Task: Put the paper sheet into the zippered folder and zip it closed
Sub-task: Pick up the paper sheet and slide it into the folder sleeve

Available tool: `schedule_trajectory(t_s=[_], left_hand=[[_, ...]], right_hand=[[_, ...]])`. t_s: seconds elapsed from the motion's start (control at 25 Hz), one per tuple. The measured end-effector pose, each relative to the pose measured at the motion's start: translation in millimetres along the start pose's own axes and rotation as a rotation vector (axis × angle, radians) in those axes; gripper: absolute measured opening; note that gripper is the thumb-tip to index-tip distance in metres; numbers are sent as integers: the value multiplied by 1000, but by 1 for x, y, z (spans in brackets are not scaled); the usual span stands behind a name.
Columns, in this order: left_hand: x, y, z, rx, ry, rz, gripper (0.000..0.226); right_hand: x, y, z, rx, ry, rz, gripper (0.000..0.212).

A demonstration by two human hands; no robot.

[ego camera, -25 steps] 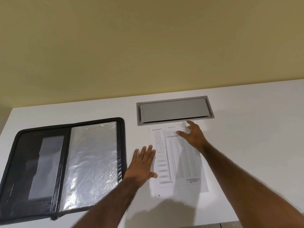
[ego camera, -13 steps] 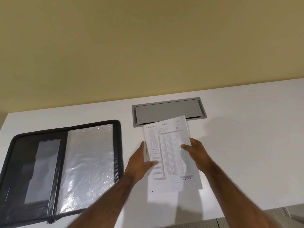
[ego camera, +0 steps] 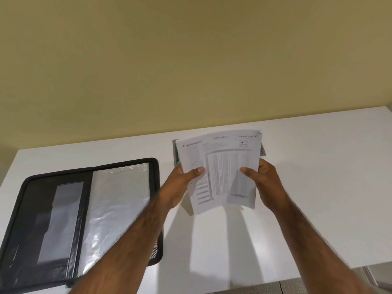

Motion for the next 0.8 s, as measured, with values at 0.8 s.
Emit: schedule_trajectory(t_s=[0.8], left_hand=[[-17,4,-9,212,158,-136,25]], right_hand=[[-19,4,-11,15,10,-100,34]])
Point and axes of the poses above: each hand's wrist, its own x-axis towards the middle knuckle, its own y-axis out of the palm, z = x × y, the point moved 9 cm from there along x, towards the middle knuckle, and after that the axes turned 3 degrees about -y, right-handed, at the moved point
